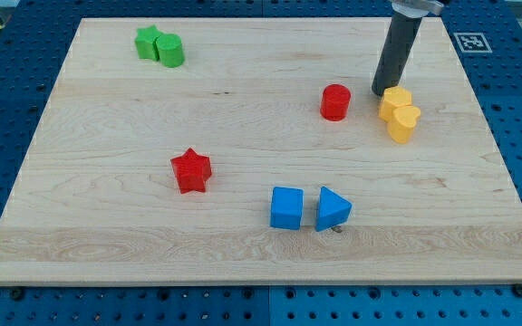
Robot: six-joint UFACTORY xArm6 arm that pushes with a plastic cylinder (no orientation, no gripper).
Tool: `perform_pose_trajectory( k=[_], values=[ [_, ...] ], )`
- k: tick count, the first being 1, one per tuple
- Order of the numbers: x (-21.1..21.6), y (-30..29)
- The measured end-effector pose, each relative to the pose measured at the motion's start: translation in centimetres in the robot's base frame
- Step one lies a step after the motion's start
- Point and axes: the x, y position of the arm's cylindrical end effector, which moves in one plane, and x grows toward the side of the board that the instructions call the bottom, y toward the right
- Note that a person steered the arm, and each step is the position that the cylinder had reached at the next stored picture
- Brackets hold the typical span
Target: Push the red circle towards the bottom right
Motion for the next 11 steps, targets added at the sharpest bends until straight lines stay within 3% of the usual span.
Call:
perform_pose_trajectory(
  k=[3, 7, 11],
  values=[
    [-1.1, -3.5],
    [4.3, -11.7],
    [7.7, -4.9]
  ],
)
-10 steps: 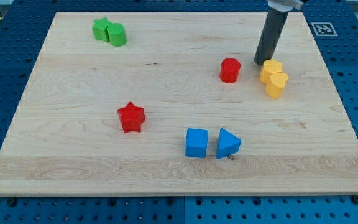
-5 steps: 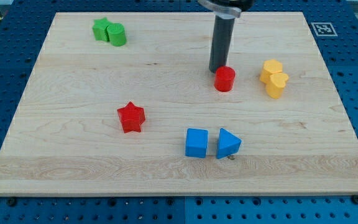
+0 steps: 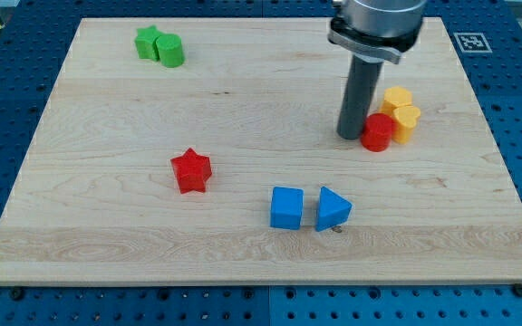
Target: Push the red circle towards the bottom right
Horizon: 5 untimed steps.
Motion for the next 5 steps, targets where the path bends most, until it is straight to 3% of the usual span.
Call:
perform_pose_trajectory(
  k=[2, 5],
  values=[
    [-1.7, 2.3],
    [6.4, 8.3]
  ],
)
